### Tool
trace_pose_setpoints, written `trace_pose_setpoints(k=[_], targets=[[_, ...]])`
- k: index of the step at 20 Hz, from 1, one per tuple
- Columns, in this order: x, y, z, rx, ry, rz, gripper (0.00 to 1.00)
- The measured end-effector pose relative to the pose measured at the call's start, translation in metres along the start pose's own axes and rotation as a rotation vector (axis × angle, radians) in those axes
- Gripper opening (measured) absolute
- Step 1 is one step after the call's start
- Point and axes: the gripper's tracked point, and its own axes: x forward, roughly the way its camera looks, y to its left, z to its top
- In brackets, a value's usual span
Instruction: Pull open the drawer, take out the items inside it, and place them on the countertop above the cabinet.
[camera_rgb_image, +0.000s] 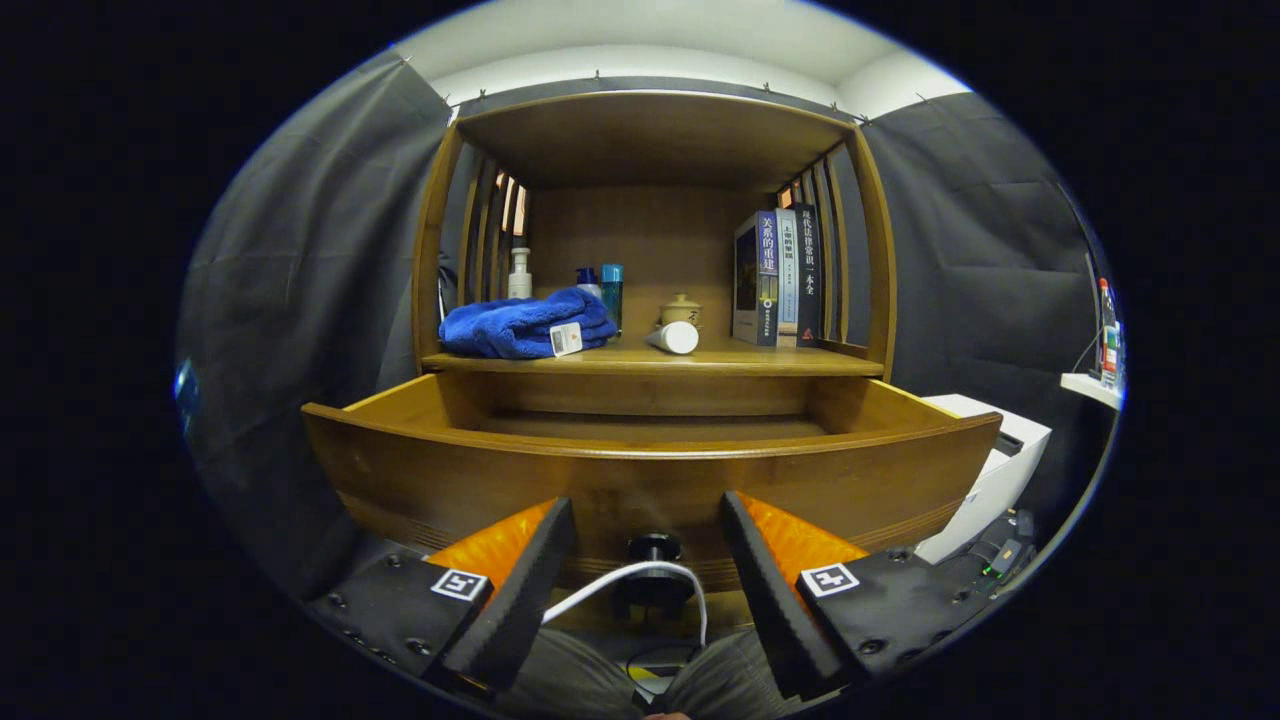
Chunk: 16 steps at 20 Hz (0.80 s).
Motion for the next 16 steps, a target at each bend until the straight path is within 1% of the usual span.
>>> trace_pose_setpoints(k=[5,8,16], targets=[[0.007,0.002,0.002,0.015,-0.014,0.007,0.99],[0.023,0.001,0.005,0.049,0.002,0.017,0.99],[0.072,0.001,0.018,0.043,0.008,0.016,0.99]])
